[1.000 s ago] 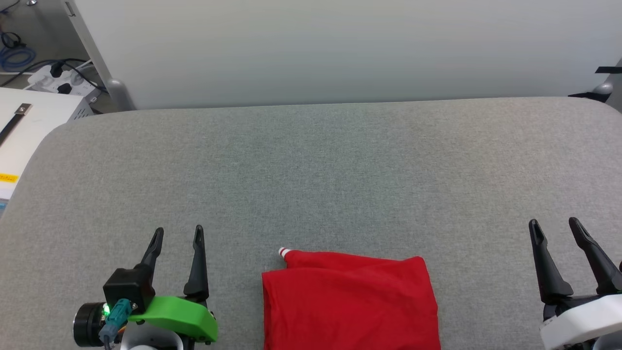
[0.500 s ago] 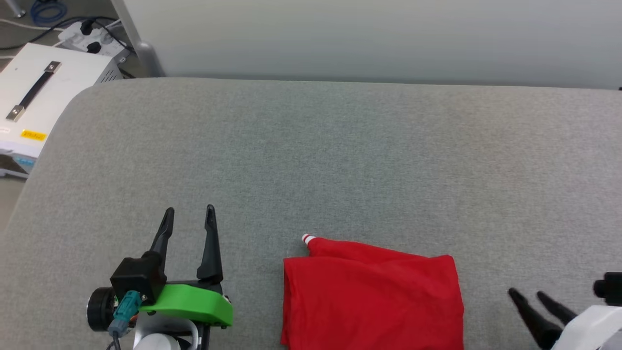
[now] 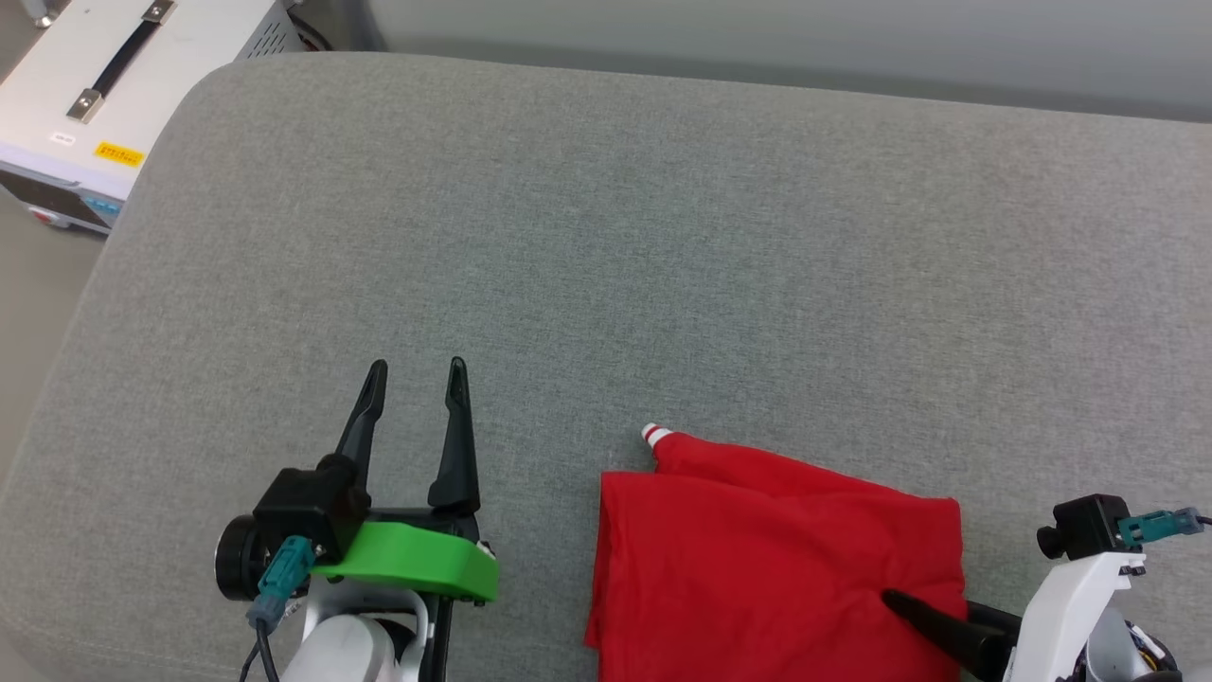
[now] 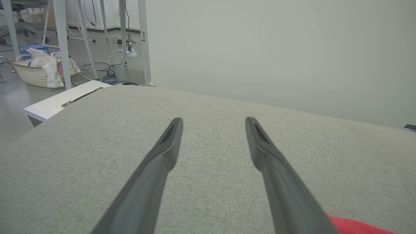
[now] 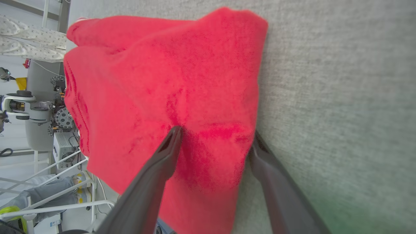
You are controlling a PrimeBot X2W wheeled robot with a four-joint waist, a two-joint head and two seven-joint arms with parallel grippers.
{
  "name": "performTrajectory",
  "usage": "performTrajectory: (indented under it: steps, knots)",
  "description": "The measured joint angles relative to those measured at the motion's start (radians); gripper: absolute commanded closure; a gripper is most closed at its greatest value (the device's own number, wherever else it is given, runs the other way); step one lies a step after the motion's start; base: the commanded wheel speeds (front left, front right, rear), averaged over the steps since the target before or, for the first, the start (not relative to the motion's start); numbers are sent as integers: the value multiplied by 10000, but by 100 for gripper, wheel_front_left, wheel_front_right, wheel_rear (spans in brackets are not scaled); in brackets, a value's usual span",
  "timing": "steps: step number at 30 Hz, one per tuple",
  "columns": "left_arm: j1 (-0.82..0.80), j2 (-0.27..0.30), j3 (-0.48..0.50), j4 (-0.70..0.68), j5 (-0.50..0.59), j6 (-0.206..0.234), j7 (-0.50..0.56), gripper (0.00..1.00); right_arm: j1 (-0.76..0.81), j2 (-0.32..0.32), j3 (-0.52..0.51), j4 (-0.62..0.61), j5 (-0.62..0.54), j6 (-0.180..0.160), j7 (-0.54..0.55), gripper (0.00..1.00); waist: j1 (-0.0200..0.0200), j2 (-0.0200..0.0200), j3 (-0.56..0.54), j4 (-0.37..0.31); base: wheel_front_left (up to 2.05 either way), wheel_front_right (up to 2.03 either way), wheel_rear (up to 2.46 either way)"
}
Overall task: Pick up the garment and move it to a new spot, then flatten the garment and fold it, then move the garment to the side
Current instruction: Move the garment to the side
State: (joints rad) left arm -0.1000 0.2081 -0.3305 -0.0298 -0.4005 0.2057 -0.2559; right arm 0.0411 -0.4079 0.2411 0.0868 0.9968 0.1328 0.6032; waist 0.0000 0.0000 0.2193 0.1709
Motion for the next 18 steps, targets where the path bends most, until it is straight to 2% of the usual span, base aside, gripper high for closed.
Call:
performTrajectory:
  steps: [1, 2, 3, 4, 12, 18]
  knots:
    - [-1, -31, 48, 35, 33, -12, 0, 0, -49, -10, 40, 21, 81, 0, 117, 0, 0, 0, 50, 51, 0, 0, 0]
    - [-2, -61, 107, 75, 67, -59, 0, 0, -95, -36, 90, 27, 148, 4, 238, 10, 0, 0, 110, 107, 0, 0, 0]
    - [-3, -94, 148, 104, 84, -94, 0, 0, -132, -58, 121, 35, 190, 17, 322, 66, 0, 0, 152, 145, 0, 0, 0]
    - [-3, -144, 180, 130, 127, -125, 0, 0, -178, -67, 151, 38, 236, 19, 408, 100, 0, 0, 193, 185, 0, 0, 0]
    - [15, -232, 439, 314, 439, -353, 0, 0, -460, -6, 460, -98, 119, 0, 245, 100, 0, 0, -36, 119, 0, 0, 0]
    - [213, -201, 633, 255, 571, -433, 0, 0, -789, -249, 261, -489, -903, -6, 88, 100, 0, 0, -416, -442, 0, 0, 0]
